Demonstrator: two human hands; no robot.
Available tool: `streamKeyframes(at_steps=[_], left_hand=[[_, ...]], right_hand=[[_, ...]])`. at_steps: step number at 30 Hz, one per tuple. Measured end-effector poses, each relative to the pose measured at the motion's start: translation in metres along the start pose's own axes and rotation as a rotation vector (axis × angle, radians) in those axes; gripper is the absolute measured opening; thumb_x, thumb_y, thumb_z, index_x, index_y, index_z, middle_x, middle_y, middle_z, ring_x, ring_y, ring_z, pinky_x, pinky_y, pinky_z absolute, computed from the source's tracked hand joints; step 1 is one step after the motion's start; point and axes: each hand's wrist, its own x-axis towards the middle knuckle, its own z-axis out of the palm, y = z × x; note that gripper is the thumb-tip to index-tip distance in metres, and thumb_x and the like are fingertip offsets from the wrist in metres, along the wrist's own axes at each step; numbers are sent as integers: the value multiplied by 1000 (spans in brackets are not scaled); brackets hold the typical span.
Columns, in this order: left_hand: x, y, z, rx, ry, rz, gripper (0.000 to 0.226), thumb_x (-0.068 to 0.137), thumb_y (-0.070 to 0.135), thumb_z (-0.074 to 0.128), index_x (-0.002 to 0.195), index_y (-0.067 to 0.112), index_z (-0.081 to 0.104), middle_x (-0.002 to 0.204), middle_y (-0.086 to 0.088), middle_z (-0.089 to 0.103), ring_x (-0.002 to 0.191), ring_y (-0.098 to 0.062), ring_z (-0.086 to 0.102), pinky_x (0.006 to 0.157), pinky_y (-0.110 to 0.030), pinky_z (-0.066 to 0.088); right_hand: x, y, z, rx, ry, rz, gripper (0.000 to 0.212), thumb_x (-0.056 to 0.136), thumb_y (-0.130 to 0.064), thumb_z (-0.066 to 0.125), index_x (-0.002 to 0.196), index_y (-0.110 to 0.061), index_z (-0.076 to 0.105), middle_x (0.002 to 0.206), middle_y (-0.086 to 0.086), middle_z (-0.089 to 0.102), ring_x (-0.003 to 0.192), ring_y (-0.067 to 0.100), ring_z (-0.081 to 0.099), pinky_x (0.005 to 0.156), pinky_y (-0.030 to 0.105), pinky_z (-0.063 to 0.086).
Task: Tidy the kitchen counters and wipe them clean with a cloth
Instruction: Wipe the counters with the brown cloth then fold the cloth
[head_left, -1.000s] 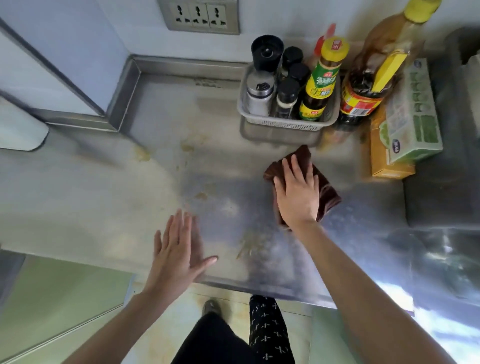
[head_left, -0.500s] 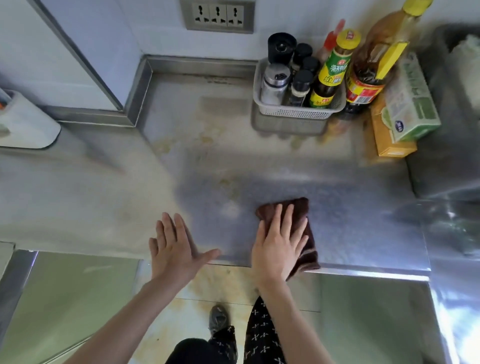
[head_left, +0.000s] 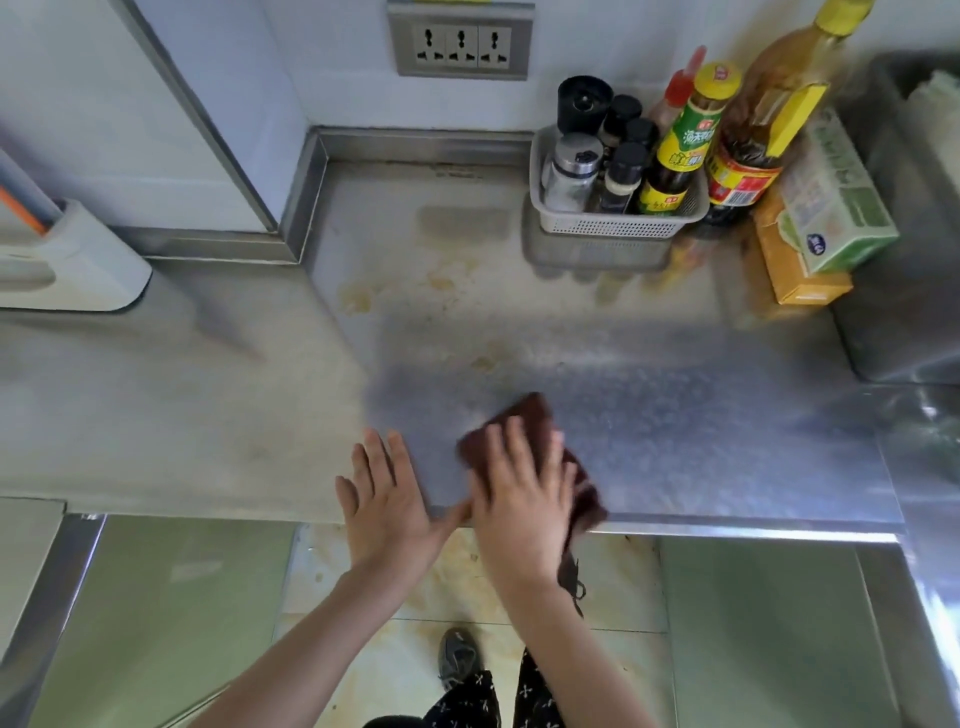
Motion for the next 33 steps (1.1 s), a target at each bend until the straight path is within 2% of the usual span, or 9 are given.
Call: streamKeyframes(at_steps=[4,10,15,17,20,23,25,30,33], left_hand=[[1,-21,-8,65,-2,124,127,44,94,4,144,17,-10,155,-9,-11,143,-28,-4,114,-48,6],[39,-48,-33,26,81,219,92,74,76,29,144,27,-4,156,0,-11,144,-25,-7,116,-47,9],[72,-36,-45,-43,62,248,84,81,62,42,144,30,-3,155,-1,-14,143,-24,-10,116,-47,8],[81,-30,-49,-42,44,258,89,79,64,44,144,29,-6,155,-2,-16,143,-24,-11,116,-47,7],[89,-24,-52,-48,19,284,98,70,76,40,144,29,-4,155,0,-15,143,-24,-10,115,-47,5],[92,-24,-49,2,-4,307,112,51,92,8,144,30,0,156,1,-10,144,-24,-7,114,-47,9],[93,-24,-47,32,0,297,113,52,92,-2,145,29,4,156,0,-3,144,-25,-1,113,-48,14],[92,-18,-53,159,-10,299,93,74,79,8,140,16,27,146,-15,35,131,-39,37,95,-55,42],[93,-19,-52,190,-22,287,90,77,77,11,139,15,28,145,-16,37,129,-39,39,93,-53,44]], right_hand=[[36,30,-11,-91,-123,-304,51,91,-51,27,139,-36,37,148,-11,37,141,29,25,112,50,18],[113,64,-29,65,-37,118,55,95,-48,31,145,-27,27,156,-3,19,144,32,6,116,49,10],[40,34,-8,-119,-104,-579,53,86,-52,45,135,-34,41,143,-9,44,134,26,40,107,50,34],[66,50,-15,-167,-150,-669,51,85,-52,44,133,-36,44,140,-11,48,129,23,46,104,46,35],[146,76,-27,-82,-75,-509,52,89,-52,33,134,-30,47,145,-5,43,133,29,41,107,49,37],[209,84,-38,46,-75,-178,49,95,-45,37,142,-29,35,154,-5,24,143,29,16,116,44,14],[207,73,-31,98,-22,-147,47,95,-41,39,140,-26,39,152,-3,29,142,32,21,115,45,18],[128,54,-12,-70,-84,-830,49,79,-41,49,127,-31,54,134,-9,54,123,26,53,98,46,44],[187,69,-19,-122,-118,-878,52,82,-45,54,132,-34,47,140,-9,49,127,25,49,102,44,40]])
